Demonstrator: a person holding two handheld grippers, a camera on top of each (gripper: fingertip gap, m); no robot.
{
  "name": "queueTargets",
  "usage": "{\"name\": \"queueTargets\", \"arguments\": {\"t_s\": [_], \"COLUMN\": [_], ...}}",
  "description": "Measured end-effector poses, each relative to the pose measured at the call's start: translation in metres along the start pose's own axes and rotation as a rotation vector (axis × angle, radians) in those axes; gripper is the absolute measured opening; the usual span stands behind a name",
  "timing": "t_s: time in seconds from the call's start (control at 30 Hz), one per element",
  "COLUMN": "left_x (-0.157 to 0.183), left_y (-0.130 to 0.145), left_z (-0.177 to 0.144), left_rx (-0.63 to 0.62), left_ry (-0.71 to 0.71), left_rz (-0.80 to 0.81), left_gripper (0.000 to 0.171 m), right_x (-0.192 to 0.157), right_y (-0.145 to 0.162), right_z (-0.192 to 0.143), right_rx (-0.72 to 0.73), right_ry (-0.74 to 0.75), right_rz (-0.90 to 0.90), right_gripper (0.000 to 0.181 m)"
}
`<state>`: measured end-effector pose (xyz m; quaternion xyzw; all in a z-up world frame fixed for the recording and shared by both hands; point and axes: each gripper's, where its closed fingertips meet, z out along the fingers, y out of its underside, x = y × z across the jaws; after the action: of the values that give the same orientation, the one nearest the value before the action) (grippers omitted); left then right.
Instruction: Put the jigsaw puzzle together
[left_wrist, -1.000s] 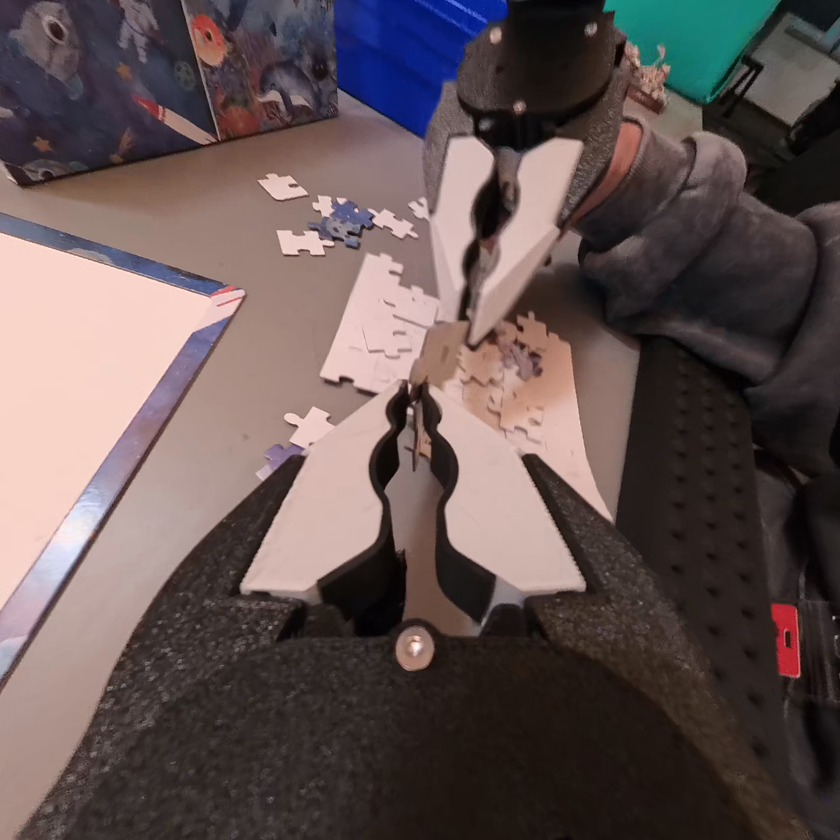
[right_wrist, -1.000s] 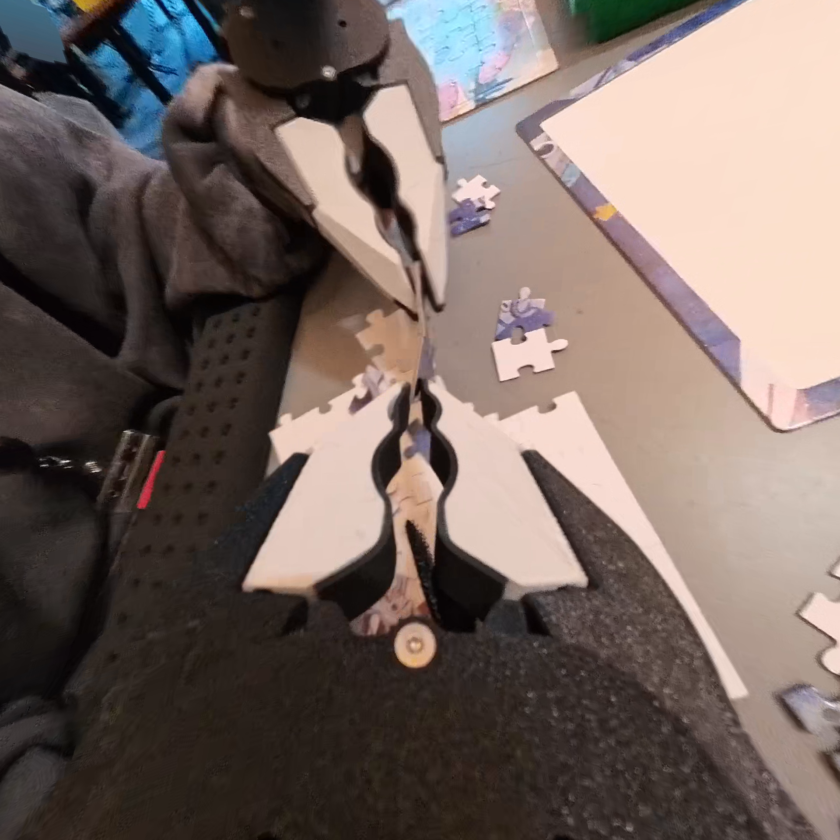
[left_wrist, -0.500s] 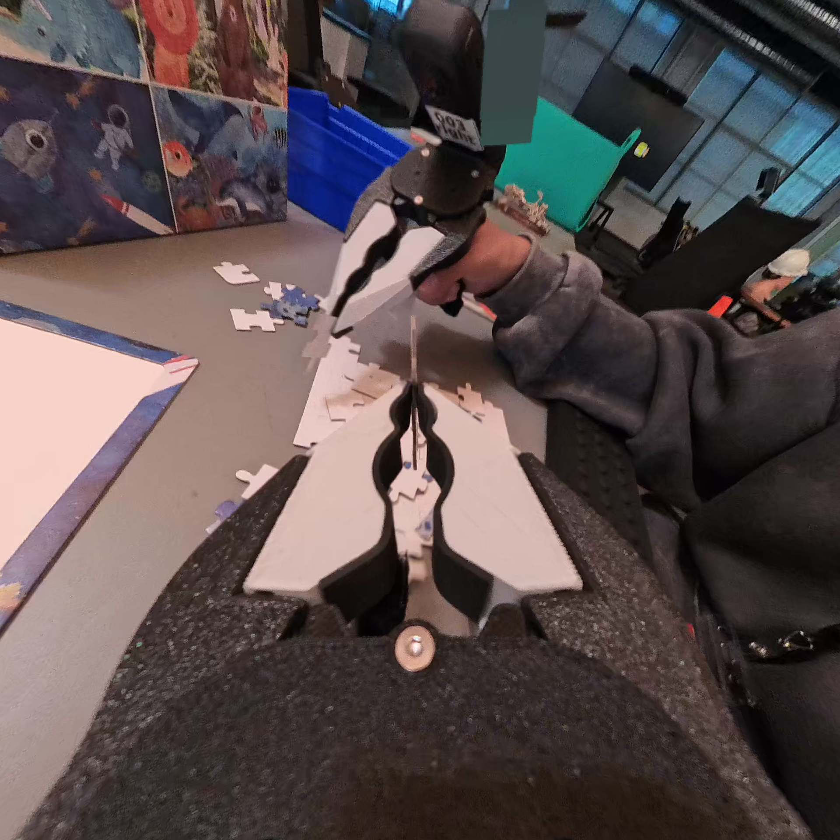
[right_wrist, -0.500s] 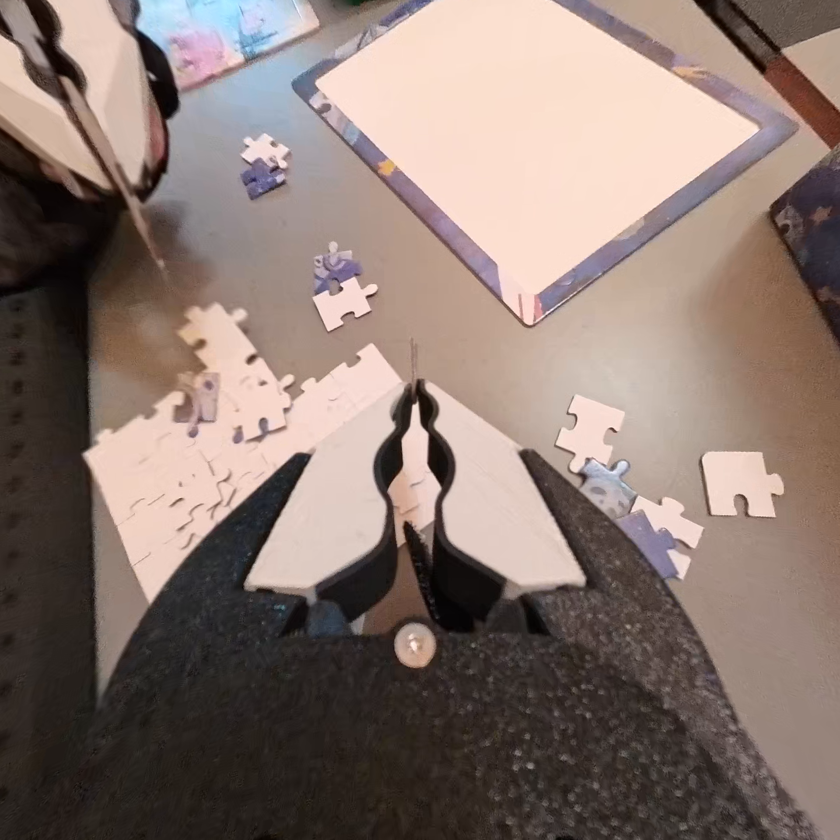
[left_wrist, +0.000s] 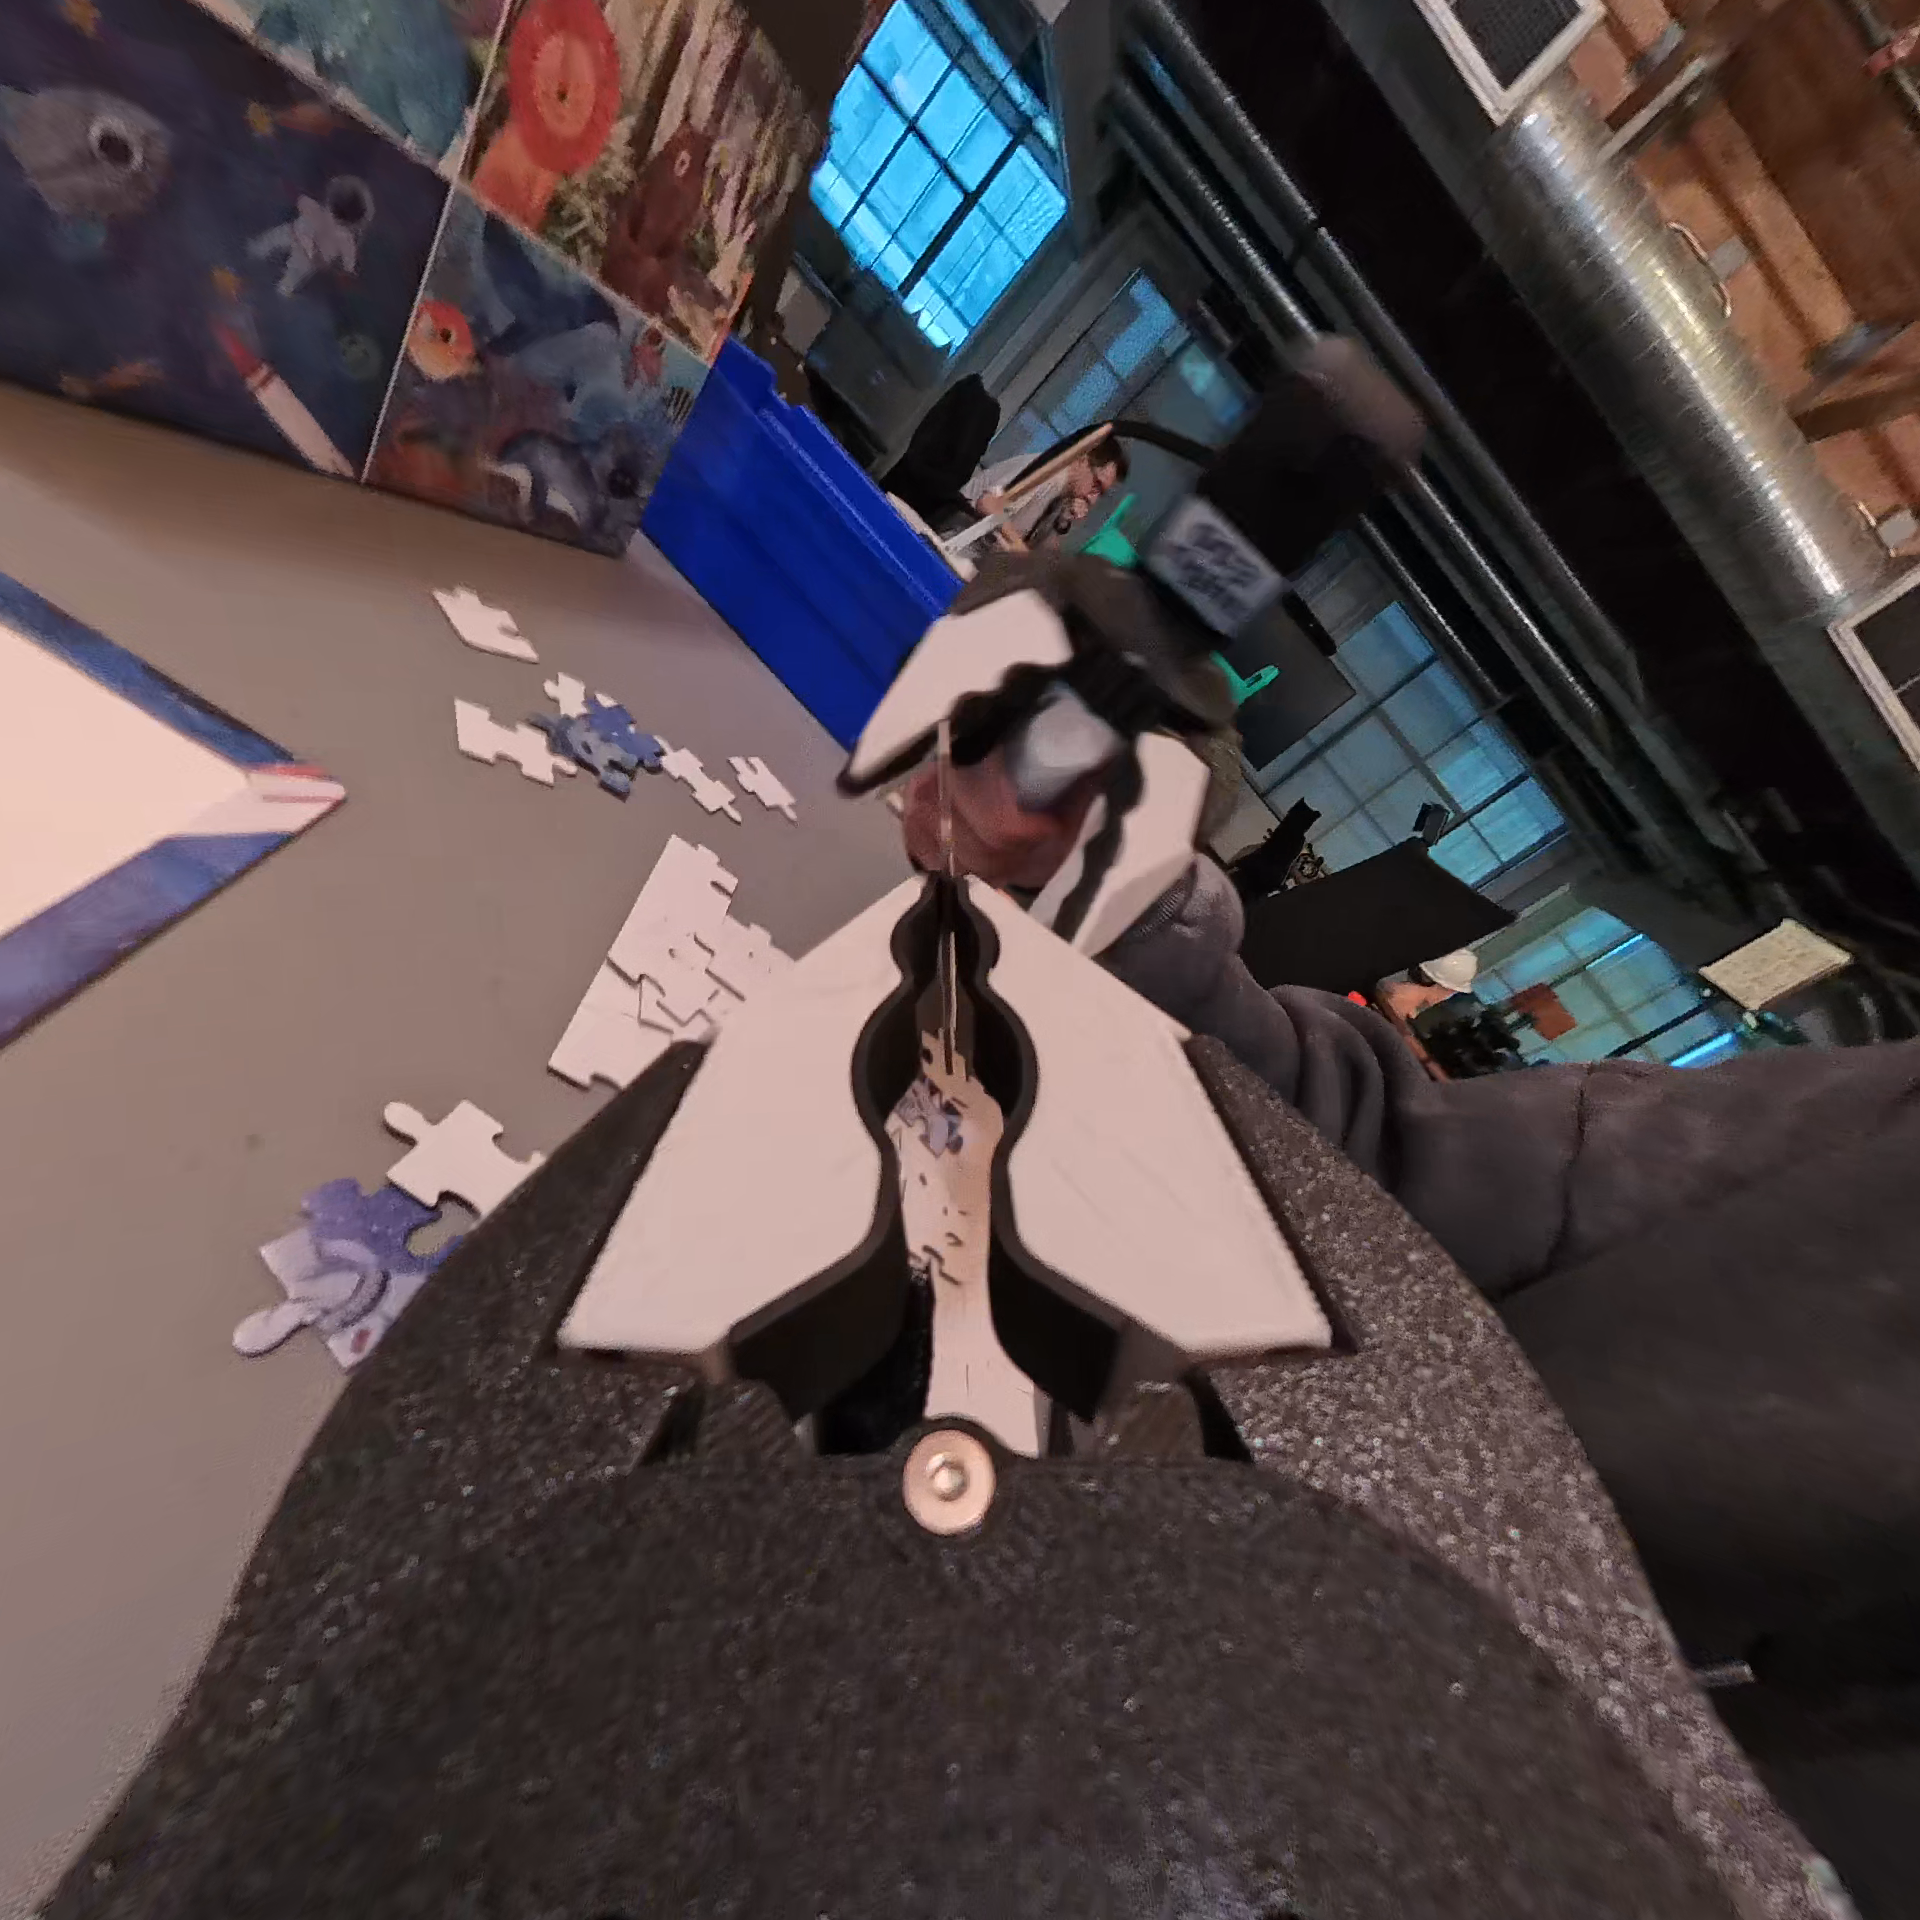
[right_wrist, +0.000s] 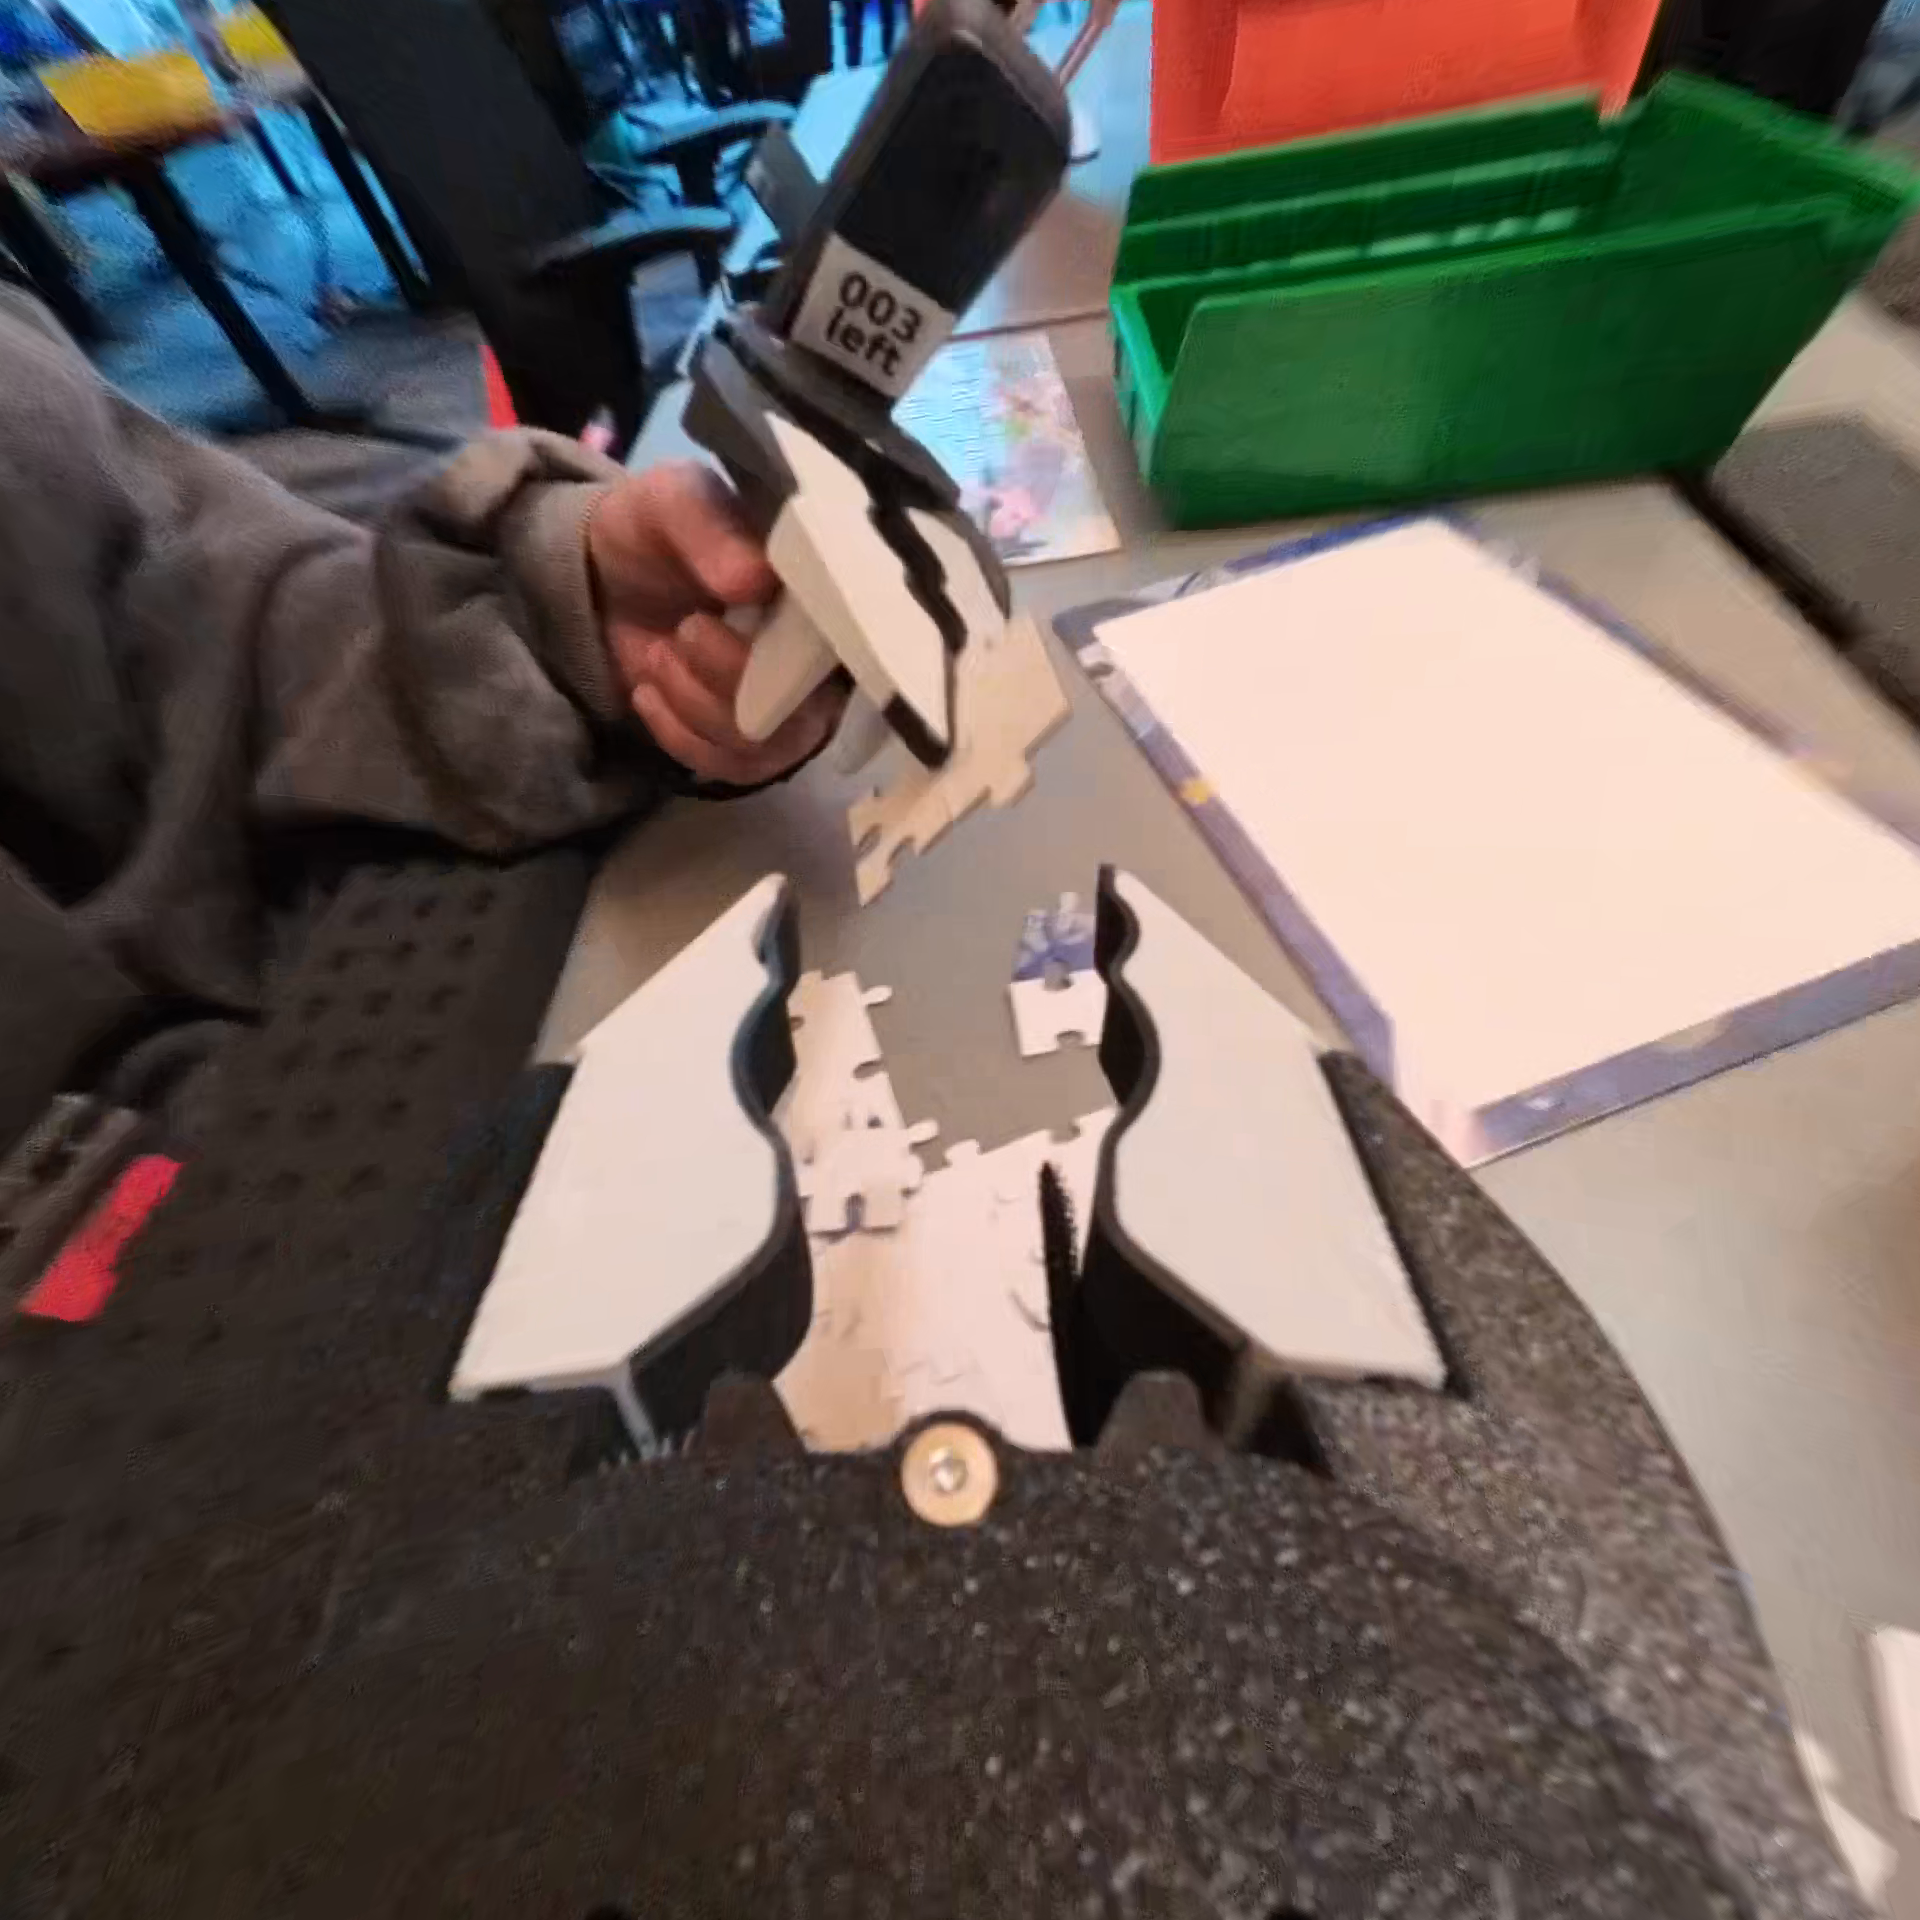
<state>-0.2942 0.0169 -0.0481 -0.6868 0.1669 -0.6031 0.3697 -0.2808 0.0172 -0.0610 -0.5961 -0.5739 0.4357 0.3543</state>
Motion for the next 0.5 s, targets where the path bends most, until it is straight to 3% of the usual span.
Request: {"name": "queueTargets", "arguments": {"t_s": [0.07,0.2,0.3,0.37,0.5], "left_x": [-0.013,-0.024,-0.016,-0.007,-0.009], "left_y": [0.007,0.021,0.025,0.027,0.030], "left_z": [0.002,0.007,0.014,0.016,0.017], "left_rx": [-0.025,-0.089,-0.111,-0.123,-0.144], "left_ry": [-0.043,-0.099,-0.066,-0.025,-0.053], "left_rz": [-0.060,-0.075,-0.071,-0.072,-0.030], "left_gripper": [0.001,0.001,0.003,0.008,0.017], "right_x": [0.009,0.014,0.016,0.022,0.022], "right_y": [0.001,0.018,0.031,0.038,0.044], "right_z": [0.004,0.018,0.028,0.029,0.024], "right_rx": [-0.075,-0.289,-0.381,-0.417,-0.407], "right_ry": [0.203,0.401,0.427,0.443,0.402], "right_rz": [-0.219,-0.447,-0.483,-0.487,-0.453], "right_gripper": [0.061,0.077,0.071,0.052,0.033]}}
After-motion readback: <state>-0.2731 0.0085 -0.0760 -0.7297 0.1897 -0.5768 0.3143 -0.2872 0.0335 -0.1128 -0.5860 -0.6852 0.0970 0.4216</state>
